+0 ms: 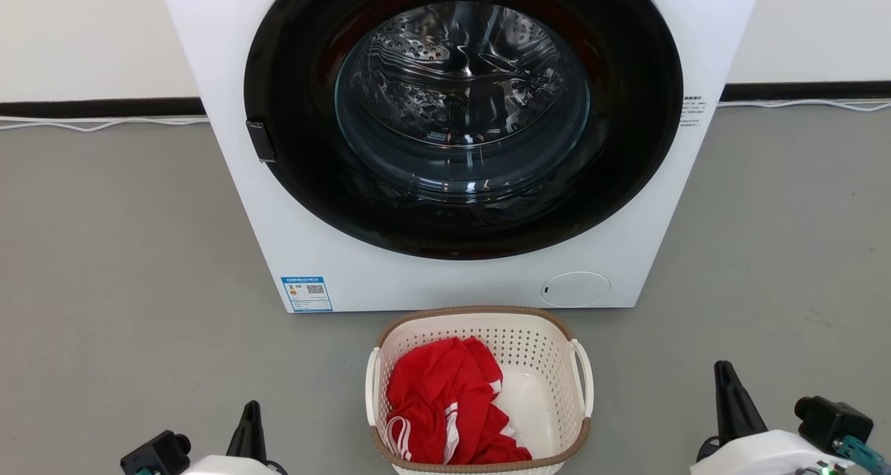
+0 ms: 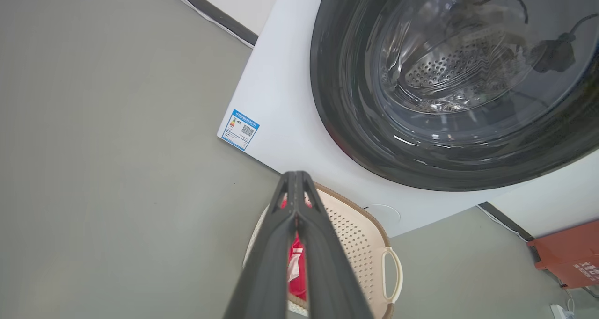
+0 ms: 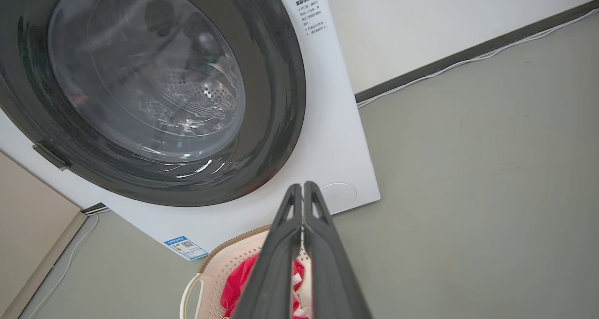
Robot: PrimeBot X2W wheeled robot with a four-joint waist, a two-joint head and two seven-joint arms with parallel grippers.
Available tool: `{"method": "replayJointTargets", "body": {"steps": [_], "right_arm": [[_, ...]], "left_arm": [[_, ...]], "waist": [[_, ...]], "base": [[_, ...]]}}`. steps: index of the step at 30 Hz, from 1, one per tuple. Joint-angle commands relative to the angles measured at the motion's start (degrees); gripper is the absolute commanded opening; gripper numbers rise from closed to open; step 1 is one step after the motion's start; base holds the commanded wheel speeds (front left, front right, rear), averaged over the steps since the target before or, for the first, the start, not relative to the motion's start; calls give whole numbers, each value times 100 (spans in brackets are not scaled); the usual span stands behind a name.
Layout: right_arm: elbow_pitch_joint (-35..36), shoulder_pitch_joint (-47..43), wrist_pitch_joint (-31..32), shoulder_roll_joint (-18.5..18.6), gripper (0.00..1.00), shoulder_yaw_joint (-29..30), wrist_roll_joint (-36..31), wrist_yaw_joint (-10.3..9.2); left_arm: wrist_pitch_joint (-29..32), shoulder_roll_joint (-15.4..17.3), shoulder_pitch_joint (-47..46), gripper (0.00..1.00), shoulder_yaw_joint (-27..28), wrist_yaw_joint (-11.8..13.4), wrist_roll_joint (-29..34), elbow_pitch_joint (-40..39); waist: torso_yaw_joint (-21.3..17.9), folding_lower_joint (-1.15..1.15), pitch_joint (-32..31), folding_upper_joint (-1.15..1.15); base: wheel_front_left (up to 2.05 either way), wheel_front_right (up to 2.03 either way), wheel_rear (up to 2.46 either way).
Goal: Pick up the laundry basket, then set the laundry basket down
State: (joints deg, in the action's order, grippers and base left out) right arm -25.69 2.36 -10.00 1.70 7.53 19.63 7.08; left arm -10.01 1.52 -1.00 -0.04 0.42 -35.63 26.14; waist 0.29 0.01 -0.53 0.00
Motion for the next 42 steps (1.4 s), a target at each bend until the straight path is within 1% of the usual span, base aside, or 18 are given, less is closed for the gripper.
{"method": "replayJointTargets", "body": {"steps": [1,37,42], "right_arm": [[197,208,56,61,0,-24,197,9],[569,274,667,83,0,-55,2905,21],[609,281,732,85,0,-58,3196,23]], "left_arm": [[29,33,-249,0,77,-58,-150,-178],[651,72,-353,0,299,-340,-2262,-573],[718,76,-364,0,323,-370,-2488,-615]], "waist": [[0,-1,1,0],[-11,-1,28,0],[-13,-1,31,0]], "base": [[0,0,0],[0,0,0],[0,0,0]]}}
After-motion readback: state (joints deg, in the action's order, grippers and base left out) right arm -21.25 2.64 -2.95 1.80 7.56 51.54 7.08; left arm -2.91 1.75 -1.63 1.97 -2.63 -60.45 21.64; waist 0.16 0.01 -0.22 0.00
